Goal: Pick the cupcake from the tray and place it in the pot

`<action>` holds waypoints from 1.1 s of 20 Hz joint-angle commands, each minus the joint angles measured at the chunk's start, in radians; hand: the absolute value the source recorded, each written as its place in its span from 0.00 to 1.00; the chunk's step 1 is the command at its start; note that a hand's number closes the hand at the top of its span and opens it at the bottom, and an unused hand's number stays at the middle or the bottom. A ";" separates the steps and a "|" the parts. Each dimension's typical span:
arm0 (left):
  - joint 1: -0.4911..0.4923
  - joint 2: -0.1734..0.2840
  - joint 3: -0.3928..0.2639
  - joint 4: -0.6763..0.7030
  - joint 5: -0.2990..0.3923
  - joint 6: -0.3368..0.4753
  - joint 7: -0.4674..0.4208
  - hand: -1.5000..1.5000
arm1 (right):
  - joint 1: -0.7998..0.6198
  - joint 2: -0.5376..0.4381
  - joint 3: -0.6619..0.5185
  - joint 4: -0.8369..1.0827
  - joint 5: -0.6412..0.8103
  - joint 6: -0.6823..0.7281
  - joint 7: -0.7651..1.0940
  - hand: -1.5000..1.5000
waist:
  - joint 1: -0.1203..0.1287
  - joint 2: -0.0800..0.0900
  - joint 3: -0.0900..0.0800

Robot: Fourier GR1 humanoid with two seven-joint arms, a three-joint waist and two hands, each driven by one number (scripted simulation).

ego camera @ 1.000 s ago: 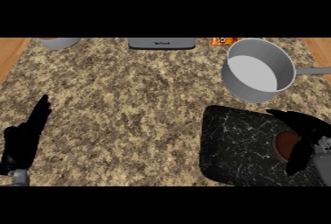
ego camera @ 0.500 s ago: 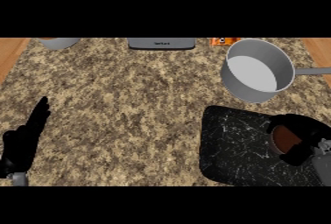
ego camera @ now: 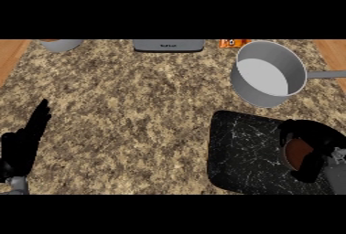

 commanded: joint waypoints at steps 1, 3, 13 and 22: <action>-0.022 -0.005 -0.013 -0.026 -0.014 0.009 0.033 0.50 | -0.008 0.057 0.125 -0.068 0.032 -0.043 -0.107 1.00 | 0.009 0.004 0.007; -0.037 -0.033 -0.028 -0.002 -0.024 0.028 0.045 0.50 | -0.026 0.064 0.204 -0.145 0.050 -0.051 -0.176 1.00 | 0.006 0.004 0.007; 0.002 -0.001 0.021 -0.019 0.009 -0.010 0.021 0.50 | 0.027 0.033 0.157 -0.415 0.165 -0.294 -0.217 1.00 | -0.011 0.000 0.006; 0.038 0.001 0.035 -0.023 0.012 -0.020 -0.012 0.50 | 0.024 0.076 -0.128 -0.677 0.017 -0.363 -0.142 1.00 | -0.011 0.000 0.006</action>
